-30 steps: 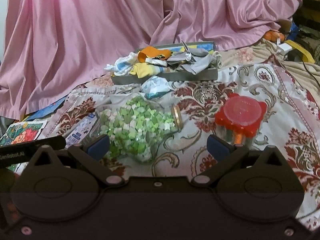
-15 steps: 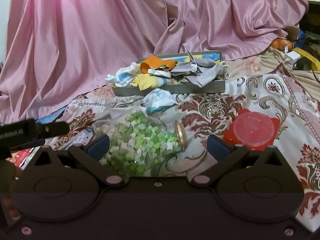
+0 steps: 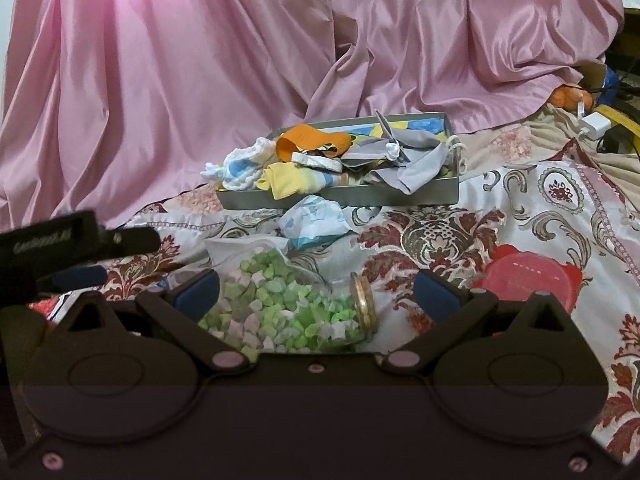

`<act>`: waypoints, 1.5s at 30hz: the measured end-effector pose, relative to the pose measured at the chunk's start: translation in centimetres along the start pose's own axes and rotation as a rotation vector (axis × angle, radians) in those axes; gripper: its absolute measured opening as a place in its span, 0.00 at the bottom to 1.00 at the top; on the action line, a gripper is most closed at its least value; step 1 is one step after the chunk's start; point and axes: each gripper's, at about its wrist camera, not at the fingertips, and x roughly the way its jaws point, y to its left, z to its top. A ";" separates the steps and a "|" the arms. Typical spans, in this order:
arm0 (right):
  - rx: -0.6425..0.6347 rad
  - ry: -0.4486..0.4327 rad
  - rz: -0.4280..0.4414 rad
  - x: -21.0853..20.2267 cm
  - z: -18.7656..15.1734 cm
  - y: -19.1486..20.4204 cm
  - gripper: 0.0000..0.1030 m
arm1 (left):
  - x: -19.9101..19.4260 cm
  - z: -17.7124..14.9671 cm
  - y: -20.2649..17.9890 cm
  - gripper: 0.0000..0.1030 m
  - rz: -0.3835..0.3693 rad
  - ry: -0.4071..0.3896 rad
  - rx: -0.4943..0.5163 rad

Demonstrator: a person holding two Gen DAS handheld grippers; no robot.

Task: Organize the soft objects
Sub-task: 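Lower the left tool onto the white tissue while the right tool approaches the printed white packet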

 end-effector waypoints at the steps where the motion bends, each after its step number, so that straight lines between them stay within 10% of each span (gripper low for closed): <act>1: -0.002 -0.001 -0.001 0.2 0.0 0.0 1.00 | 0.5 0.3 0.3 0.99 -0.003 0.008 -0.019; 32: -0.116 0.010 -0.012 10.3 5.1 -1.1 1.00 | 13.3 3.5 3.3 0.96 -0.242 0.351 -0.069; 45: -0.107 0.138 0.089 16.0 6.7 -1.0 0.96 | 14.2 3.5 4.0 0.65 -0.264 0.376 -0.030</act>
